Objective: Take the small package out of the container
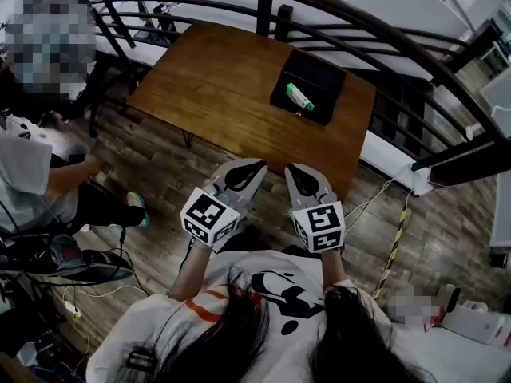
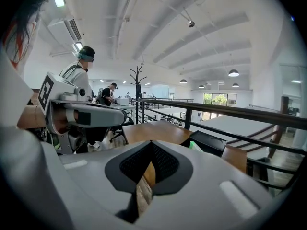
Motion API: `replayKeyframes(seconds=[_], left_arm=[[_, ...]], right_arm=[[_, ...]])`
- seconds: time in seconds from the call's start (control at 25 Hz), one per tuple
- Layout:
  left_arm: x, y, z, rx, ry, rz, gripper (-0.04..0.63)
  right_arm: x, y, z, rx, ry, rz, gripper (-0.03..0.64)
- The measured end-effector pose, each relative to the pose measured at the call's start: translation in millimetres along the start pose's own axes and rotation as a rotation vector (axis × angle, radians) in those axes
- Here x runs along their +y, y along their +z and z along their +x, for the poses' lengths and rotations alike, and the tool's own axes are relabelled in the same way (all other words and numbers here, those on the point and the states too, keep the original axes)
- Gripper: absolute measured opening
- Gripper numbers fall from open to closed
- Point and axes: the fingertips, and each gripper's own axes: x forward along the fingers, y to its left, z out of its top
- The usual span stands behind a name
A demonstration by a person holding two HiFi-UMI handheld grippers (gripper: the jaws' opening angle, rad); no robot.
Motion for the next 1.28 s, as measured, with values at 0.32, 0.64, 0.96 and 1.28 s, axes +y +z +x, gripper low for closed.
replayKeyframes(seconds=[0.32, 0.64, 0.96, 1.28], left_arm=[[26, -7, 0, 0.007, -0.007, -0.03, 0.0], [28, -12, 27, 0.019, -0.022, -0.05, 0.0], [37, -10, 61, 0.022, -0.002, -0.057, 0.0], [53, -14, 96, 0.042, 0.02, -0.072, 0.0]], right_arm=[[-11, -1, 21, 0.029, -0.022, 0.01, 0.021], [-53, 1, 31, 0.031, -0.037, 0.023, 0.023], [-98, -4, 49, 0.051, -0.03, 0.023, 0.029], [-143, -11, 77, 0.087, -0.016, 0.015, 0.048]])
